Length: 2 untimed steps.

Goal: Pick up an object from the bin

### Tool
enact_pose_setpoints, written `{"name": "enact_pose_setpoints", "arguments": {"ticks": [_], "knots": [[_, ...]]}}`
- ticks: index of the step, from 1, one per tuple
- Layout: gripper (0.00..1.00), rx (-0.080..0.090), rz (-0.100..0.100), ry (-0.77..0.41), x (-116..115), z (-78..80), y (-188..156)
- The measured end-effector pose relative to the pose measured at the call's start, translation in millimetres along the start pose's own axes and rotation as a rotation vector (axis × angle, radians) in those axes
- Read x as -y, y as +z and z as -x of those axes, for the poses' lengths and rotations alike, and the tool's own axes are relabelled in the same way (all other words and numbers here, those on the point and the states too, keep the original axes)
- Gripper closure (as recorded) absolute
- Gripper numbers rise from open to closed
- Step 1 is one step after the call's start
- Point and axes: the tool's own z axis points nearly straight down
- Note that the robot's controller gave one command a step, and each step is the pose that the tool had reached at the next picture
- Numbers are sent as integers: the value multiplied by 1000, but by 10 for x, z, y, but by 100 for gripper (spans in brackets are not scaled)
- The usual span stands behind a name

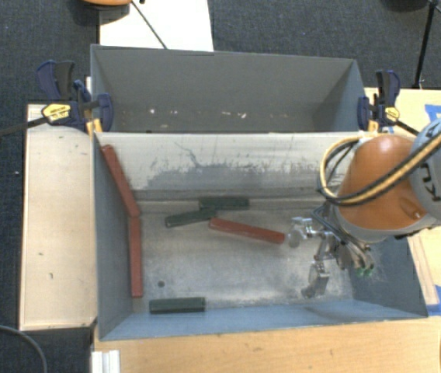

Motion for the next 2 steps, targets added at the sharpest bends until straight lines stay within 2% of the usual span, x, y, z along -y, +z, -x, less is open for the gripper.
{"name": "enact_pose_setpoints", "arguments": {"ticks": [1,2], "knots": [[0,0,0,-80,-165,539,59],[0,4,0,-54,-210,762,260]]}}
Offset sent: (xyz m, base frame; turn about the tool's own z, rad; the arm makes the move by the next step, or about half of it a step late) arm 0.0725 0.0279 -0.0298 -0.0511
